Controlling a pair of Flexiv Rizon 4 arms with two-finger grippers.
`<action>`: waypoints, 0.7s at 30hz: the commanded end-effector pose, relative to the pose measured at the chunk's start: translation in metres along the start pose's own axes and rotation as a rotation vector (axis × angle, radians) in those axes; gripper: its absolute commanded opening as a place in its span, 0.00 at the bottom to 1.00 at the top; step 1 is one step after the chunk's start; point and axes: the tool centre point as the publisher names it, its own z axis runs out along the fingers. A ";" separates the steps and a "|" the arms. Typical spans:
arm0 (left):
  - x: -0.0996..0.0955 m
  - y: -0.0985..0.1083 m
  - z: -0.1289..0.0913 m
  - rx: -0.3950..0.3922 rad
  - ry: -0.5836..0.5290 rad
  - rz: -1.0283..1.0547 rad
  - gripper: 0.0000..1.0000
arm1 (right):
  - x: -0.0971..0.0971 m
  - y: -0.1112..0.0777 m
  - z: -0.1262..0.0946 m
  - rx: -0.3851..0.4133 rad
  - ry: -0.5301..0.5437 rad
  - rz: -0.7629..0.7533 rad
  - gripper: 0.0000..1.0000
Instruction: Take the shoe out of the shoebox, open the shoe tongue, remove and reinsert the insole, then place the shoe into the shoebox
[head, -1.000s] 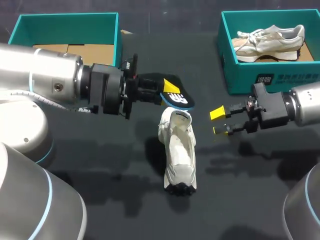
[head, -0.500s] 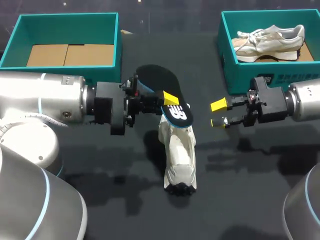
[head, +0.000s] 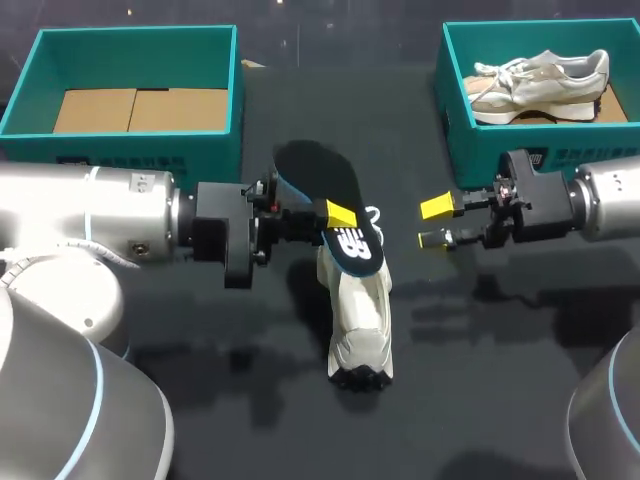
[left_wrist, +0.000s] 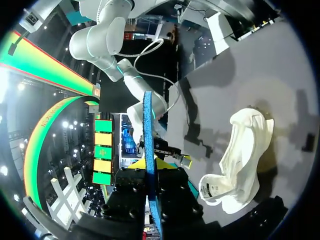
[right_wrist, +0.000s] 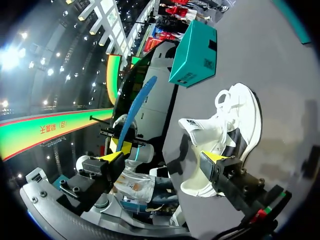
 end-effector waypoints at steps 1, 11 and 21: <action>0.012 0.011 0.014 0.013 -0.029 0.032 0.00 | 0.002 0.002 0.004 -0.001 0.004 -0.021 1.00; 0.025 0.016 0.024 0.008 -0.031 0.143 0.00 | -0.004 0.023 0.016 -0.064 0.007 -0.014 1.00; 0.037 0.014 0.033 0.024 -0.028 0.195 0.00 | -0.001 0.042 0.019 -0.100 -0.014 0.054 1.00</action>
